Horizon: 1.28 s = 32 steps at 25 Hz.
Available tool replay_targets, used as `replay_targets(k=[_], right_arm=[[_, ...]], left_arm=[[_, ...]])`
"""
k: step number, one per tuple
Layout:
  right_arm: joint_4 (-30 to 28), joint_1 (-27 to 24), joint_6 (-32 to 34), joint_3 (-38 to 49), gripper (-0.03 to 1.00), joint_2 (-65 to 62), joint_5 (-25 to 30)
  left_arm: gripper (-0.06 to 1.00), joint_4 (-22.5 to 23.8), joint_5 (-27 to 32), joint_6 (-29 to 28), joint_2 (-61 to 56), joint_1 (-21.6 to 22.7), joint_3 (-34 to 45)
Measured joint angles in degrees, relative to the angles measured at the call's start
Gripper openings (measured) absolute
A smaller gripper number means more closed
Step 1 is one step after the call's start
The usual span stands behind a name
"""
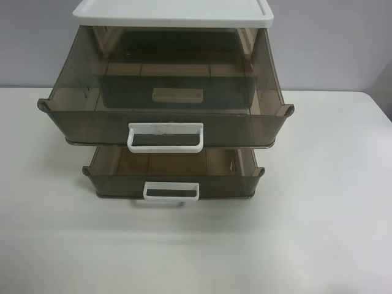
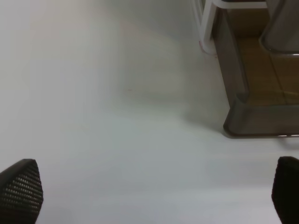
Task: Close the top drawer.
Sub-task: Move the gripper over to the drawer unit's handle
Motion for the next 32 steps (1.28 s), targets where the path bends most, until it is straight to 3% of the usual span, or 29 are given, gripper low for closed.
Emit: replay_targets(k=[4,11,14,18,23,32], right_arm=[[-2.89,13.46,-0.11,-7.69,0.99,12.8,-0.33],[-19.24,40.43,7.66,-20.46,0.99,33.89,0.22],[-21.89,48.99,10.1,-24.96,0.99,41.75,1.44],[-21.94,56.42,11.13,-28.16,0.99,49.13,2.36],[-21.88,61.07,12.46,-28.38,0.99,55.48,2.82],[-23.4,62.27,13.32,-28.39,0.99,67.7,5.1]], left_arm=[[0.99,0.0,0.0,0.0,0.0,0.0,0.0],[0.99,0.0,0.0,0.0,0.0,0.0,0.0],[0.99,0.0,0.0,0.0,0.0,0.0,0.0],[0.99,0.0,0.0,0.0,0.0,0.0,0.0],[0.99,0.0,0.0,0.0,0.0,0.0,0.0],[0.99,0.0,0.0,0.0,0.0,0.0,0.0]])
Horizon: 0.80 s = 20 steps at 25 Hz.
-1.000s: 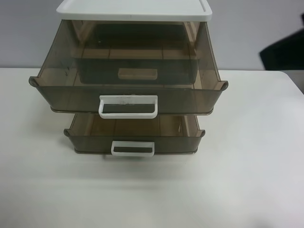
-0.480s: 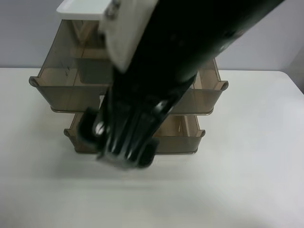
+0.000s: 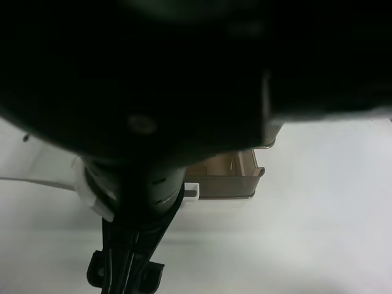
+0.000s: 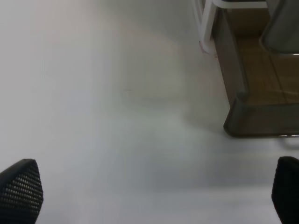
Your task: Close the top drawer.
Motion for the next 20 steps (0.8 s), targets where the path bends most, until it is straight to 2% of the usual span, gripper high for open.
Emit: replay_targets(k=[7,13,20], right_arm=[[-7.28,-0.28,2.87,-0.05,0.99,3.07,0.18],[-4.24,-3.93,3.31,-0.05,0.99,3.07,0.08],[-7.09,-8.6,2.23,-4.3,0.99,3.07,-0.37]], left_arm=[[0.99,0.0,0.0,0.0,0.0,0.0,0.0],[0.99,0.0,0.0,0.0,0.0,0.0,0.0],[0.99,0.0,0.0,0.0,0.0,0.0,0.0]])
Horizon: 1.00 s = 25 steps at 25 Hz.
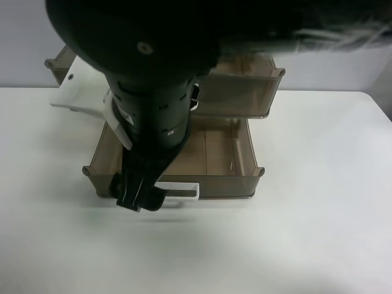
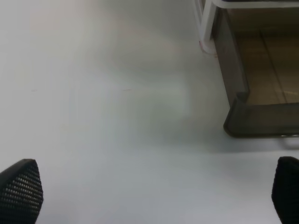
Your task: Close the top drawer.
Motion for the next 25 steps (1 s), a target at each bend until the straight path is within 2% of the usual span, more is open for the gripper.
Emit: replay_targets(k=[11,17,25], right_arm=[[0.47,-9.49,-3.09,-0.89,0.99,0.0,-9.92],[3.69,-15.51,-4.26,-0.89,0.99,0.11,-17.07],[7.02,-21.15,-5.25,-0.89,0.99,1.53,-22.07]], left_arm=[[0.99,0.0,0.0,0.0,0.0,0.0,0.0],[0.99,0.0,0.0,0.0,0.0,0.0,0.0],[0.99,0.0,0.0,0.0,0.0,0.0,0.0]])
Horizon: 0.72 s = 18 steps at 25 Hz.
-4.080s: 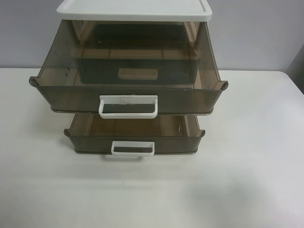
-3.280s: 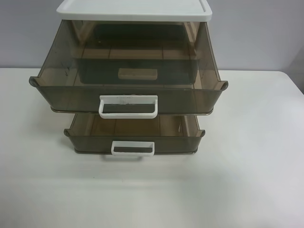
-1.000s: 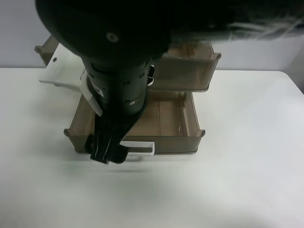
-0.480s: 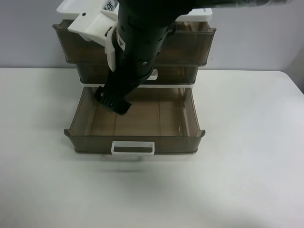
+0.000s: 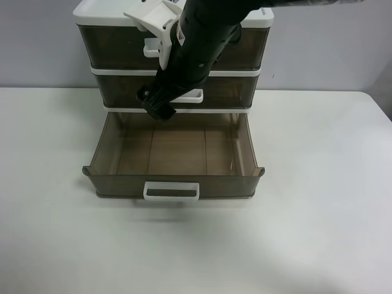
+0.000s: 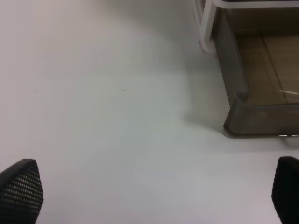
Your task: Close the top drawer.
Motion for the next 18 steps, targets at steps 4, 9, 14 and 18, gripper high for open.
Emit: replay_targets(k=[4,9,14,18], right_arm=[[2.9,-0.63,-1.15,0.0,0.99,-0.31,-0.52],[11.63,-0.81,-6.2,0.0,0.99,-5.42,2.81],[18.92,-0.81,-8.54,0.0,0.99,-16.62,12.72],[19.24,-0.81,-8.49,0.0,0.99,-25.2,19.91]], left_arm=[[0.99,0.0,0.0,0.0,0.0,0.0,0.0],[0.99,0.0,0.0,0.0,0.0,0.0,0.0],[0.99,0.0,0.0,0.0,0.0,0.0,0.0],[0.99,0.0,0.0,0.0,0.0,0.0,0.0]])
